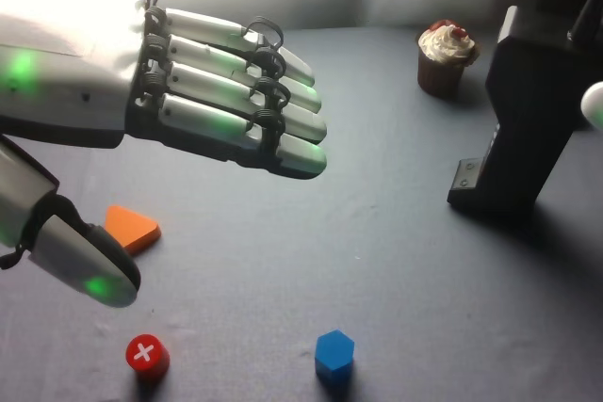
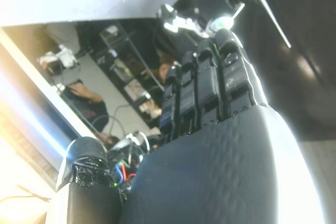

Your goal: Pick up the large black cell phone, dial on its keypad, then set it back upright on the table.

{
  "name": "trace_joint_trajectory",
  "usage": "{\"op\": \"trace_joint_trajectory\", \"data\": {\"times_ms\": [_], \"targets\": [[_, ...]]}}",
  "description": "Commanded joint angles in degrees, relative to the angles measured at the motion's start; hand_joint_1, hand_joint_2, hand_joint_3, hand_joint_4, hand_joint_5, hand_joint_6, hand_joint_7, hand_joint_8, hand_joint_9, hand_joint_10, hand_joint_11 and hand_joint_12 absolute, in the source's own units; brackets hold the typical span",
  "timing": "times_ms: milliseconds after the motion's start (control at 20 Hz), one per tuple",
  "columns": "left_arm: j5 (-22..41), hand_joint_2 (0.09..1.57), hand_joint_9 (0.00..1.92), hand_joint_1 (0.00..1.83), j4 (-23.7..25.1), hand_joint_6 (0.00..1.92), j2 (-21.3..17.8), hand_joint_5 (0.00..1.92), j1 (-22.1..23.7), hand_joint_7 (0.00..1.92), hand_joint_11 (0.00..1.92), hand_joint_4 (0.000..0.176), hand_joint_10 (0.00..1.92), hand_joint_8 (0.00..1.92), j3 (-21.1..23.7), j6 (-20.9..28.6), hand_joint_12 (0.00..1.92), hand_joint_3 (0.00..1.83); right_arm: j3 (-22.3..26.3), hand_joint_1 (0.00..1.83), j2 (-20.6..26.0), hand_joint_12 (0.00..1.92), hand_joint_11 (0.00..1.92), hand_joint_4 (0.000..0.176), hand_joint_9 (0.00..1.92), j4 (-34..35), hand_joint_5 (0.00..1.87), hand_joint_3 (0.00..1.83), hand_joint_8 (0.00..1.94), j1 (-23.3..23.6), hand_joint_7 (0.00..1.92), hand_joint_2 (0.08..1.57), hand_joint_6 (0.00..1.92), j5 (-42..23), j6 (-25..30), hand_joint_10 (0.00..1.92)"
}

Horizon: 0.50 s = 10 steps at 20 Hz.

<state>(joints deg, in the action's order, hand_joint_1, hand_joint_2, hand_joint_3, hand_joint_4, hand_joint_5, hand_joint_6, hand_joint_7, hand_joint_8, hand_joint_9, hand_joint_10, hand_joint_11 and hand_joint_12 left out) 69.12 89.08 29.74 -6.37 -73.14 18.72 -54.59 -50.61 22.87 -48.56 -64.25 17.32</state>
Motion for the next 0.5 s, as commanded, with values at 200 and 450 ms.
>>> {"op": "trace_joint_trajectory", "data": {"times_ms": [200, 450], "targets": [[2.06, 1.11, 0.13, 0.00, -5.74, 0.00, -0.40, 0.15, 1.29, 0.15, 0.00, 0.000, 0.00, 0.00, 0.06, -0.02, 0.36, 0.00, -1.56, 0.88, -0.52, 0.00, 0.00, 0.000, 0.00, -0.15, 0.00, 0.00, 0.00, 1.65, 0.00, 0.92, 0.00, -5.77, 0.44, 0.00], [2.30, 1.11, 0.15, 0.00, -5.69, 0.00, -0.41, 0.16, 1.31, 0.17, 0.00, 0.000, 0.00, 0.00, 0.06, -0.02, 0.44, 0.00, -2.83, 0.83, -1.62, 0.00, 0.00, 0.000, 0.00, -0.18, 0.00, 0.00, 0.00, 2.98, 0.00, 0.93, 0.00, -5.08, 0.44, 0.00]]}}
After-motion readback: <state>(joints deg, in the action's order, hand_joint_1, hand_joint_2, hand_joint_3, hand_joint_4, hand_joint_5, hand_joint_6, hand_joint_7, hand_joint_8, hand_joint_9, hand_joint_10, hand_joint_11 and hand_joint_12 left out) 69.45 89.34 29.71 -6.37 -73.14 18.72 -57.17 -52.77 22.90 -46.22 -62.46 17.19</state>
